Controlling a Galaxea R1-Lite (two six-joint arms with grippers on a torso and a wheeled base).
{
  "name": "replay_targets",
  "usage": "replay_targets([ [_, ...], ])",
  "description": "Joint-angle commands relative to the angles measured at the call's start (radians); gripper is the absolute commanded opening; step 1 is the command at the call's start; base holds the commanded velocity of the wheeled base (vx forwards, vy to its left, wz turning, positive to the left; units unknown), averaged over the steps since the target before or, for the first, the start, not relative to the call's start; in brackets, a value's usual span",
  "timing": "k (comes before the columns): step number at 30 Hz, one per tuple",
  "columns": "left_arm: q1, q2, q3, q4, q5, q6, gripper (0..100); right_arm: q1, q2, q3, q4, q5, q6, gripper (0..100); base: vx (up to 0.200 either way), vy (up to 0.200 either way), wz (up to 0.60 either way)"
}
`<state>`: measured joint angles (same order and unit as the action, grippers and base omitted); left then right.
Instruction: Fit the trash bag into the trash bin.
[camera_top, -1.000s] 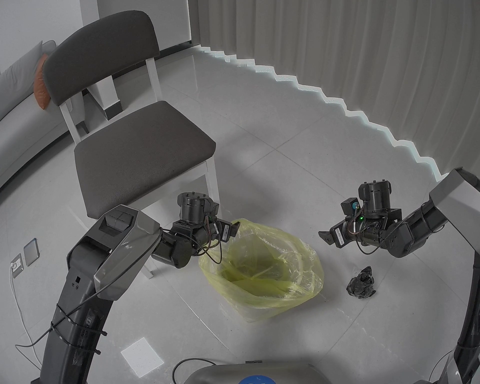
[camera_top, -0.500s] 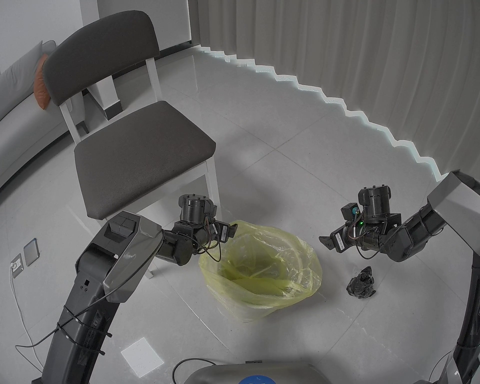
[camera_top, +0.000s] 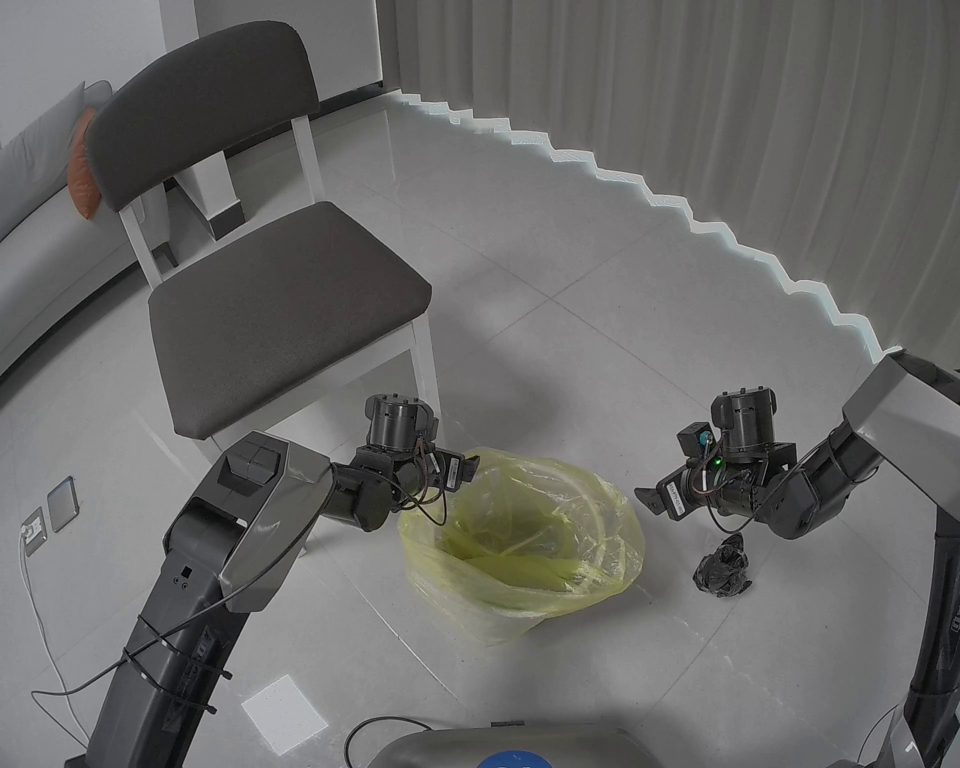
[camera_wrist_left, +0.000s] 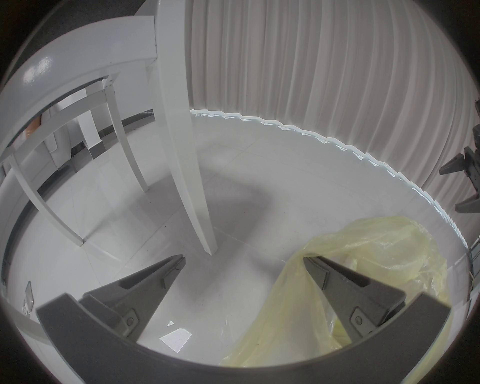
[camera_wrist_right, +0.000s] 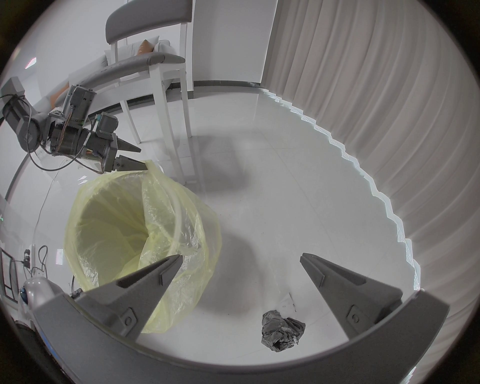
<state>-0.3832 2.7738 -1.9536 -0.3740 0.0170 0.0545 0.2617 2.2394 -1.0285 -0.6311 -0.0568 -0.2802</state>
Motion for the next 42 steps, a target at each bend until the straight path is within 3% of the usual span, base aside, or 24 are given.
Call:
replay_targets([
  [1,-0.005,0.012,-0.002,0.003,0.000,-0.002,100,0.005,0.020,0.004,-0.002,0.000,-0.001,100,0.000,0.000,0.00],
  [13,0.001,-0.065,0.030,0.001,0.000,-0.071,100,0.005,0.080,-0.008,-0.007,-0.001,-0.004,100,0.000,0.000,0.00],
  [24,0.001,-0.115,0.094,-0.006,-0.002,-0.079,100,0.014,0.226,-0.059,-0.018,-0.001,-0.008,100,0.000,0.000,0.00],
  [36,0.004,-0.026,0.013,0.012,-0.035,-0.088,100,0.025,0.310,-0.114,0.001,-0.003,-0.040,100,0.000,0.000,0.00],
  [42,0.018,-0.007,-0.046,0.110,-0.046,-0.120,100,0.031,0.307,-0.111,0.010,-0.003,-0.053,100,0.000,0.000,0.00],
])
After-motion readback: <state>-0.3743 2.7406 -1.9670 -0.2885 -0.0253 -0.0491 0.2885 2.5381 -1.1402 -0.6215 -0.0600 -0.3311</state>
